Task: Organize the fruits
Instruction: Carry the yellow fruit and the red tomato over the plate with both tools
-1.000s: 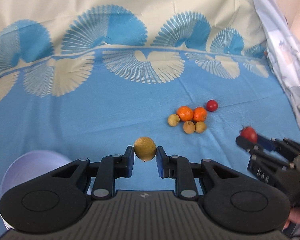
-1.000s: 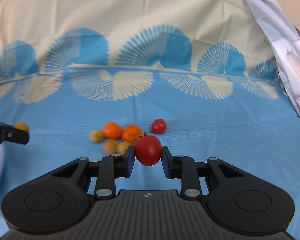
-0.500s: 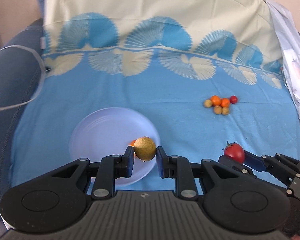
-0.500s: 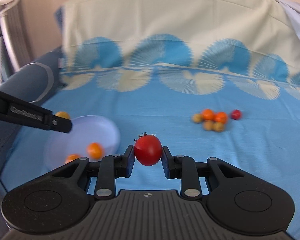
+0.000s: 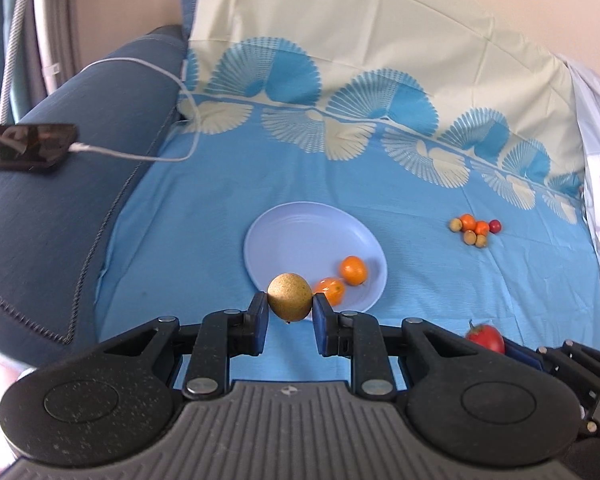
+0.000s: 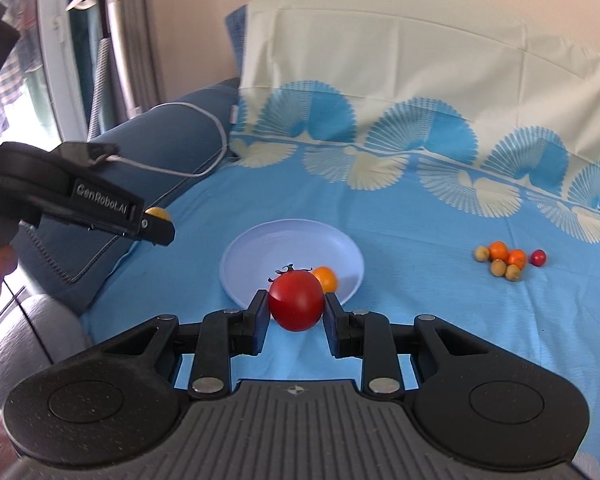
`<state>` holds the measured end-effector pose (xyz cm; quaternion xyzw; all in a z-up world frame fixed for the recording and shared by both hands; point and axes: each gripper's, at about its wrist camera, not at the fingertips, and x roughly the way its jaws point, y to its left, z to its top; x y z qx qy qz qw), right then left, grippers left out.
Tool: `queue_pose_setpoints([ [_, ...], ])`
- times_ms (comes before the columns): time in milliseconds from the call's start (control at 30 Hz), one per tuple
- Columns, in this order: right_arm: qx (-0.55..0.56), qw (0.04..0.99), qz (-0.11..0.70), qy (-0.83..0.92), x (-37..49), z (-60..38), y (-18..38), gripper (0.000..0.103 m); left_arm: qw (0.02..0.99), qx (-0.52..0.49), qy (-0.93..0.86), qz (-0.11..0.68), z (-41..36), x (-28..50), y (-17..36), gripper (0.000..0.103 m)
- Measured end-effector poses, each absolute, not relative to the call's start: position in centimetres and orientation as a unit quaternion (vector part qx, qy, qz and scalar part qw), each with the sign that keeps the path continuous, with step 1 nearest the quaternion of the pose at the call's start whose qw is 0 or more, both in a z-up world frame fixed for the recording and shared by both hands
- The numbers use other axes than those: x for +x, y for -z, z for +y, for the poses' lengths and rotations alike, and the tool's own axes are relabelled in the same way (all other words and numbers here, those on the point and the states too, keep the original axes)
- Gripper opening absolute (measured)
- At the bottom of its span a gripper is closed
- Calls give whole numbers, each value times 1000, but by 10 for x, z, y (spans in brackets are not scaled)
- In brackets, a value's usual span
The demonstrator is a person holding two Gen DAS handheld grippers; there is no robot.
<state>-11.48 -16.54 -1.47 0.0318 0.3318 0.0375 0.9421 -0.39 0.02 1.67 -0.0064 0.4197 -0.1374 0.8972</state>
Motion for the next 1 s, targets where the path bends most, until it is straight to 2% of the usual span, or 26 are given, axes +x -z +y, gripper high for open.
queue_pose_setpoints([
  [400, 7, 939, 340, -50, -119, -141, 12, 30, 901, -33, 123, 414, 33, -10, -19, 26],
  [1000, 14, 933, 358, -39, -94, -147, 25, 30, 897, -30, 124, 424, 20, 15, -8, 26],
])
